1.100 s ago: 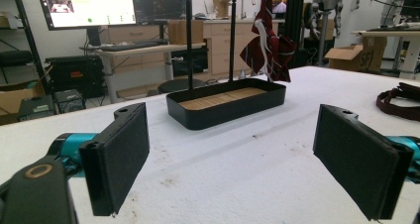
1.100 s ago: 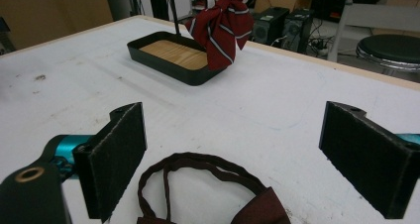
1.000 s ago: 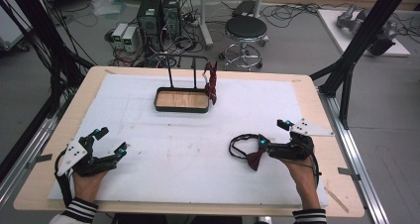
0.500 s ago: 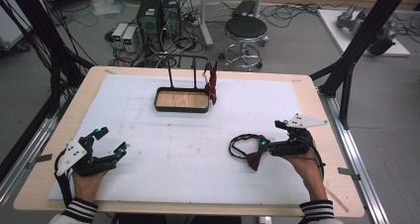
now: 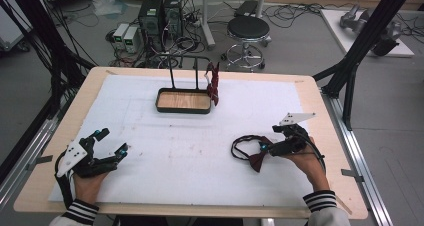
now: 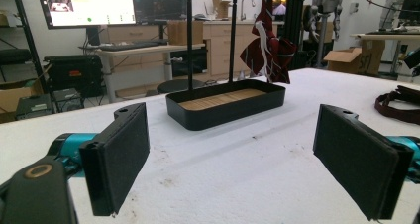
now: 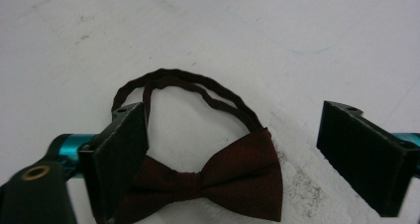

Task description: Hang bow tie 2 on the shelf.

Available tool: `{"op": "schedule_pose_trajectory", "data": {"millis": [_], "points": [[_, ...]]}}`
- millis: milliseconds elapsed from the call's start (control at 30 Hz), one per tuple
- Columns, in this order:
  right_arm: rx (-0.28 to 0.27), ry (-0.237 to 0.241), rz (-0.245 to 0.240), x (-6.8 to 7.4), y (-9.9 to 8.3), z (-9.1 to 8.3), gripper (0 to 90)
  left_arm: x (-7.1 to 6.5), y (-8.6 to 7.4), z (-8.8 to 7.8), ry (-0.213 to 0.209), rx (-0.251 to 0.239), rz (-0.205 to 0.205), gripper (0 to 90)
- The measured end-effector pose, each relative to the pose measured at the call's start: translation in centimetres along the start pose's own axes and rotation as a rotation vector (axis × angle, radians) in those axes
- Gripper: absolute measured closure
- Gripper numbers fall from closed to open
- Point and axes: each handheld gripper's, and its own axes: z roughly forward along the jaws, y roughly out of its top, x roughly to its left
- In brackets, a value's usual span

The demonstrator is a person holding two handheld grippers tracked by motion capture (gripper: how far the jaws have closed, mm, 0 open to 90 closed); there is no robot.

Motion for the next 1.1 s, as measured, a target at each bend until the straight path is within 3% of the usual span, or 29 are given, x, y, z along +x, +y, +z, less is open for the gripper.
{"op": "schedule_pose_trajectory", "data": {"millis": [333,567,867,1100], "points": [[0.096,0.008,0.007,-0.9,0.3,0.9,18.5,0.0,0.0,0.0,0.002,-0.003,-0.007,14.7],[0.174,0.022,0.04,-1.3,0.8,1.7,23.0,0.0,0.0,0.0,0.001,-0.004,-0.009,14.7],[0.239,0.034,0.084,-1.8,0.7,2.8,28.4,0.0,0.0,0.0,0.0,-0.004,-0.01,14.7],[0.259,0.023,0.11,-2.1,0.5,3.2,33.2,0.0,0.0,0.0,0.001,-0.004,-0.008,14.7]]}}
